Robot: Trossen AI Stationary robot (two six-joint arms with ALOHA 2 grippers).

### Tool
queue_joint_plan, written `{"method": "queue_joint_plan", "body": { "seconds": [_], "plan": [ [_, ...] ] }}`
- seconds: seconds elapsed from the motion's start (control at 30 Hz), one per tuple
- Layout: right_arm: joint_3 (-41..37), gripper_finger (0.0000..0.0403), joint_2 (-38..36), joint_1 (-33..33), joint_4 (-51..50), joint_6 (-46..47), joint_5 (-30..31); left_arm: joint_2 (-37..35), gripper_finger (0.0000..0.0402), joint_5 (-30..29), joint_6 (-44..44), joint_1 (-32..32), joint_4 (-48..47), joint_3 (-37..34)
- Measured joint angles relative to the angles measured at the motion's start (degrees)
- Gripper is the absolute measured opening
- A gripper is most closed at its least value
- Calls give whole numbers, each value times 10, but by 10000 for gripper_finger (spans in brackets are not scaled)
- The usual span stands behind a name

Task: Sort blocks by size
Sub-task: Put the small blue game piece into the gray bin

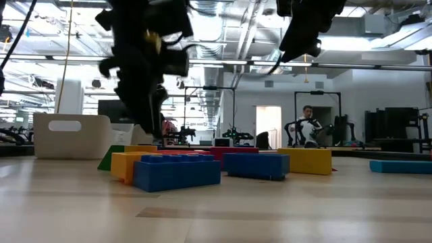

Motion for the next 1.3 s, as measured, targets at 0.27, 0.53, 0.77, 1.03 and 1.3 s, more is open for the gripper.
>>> {"method": "queue_joint_plan", "body": {
  "seconds": [0.27,0.53,0.77,1.03,1.3],
  "plan": [
    [0,194,0,0,1,2,1,2,203,9,-33,-24,-2,25],
    [0,194,0,0,11,8,1,29,272,-11,13,-33,12,24],
    [0,194,0,0,10,16,1,74,279,-20,45,-35,26,24],
    [0,194,0,0,9,19,1,74,256,-21,59,-35,6,24],
    [0,194,0,0,10,15,1,74,233,-21,54,-35,16,15]
  ]
}}
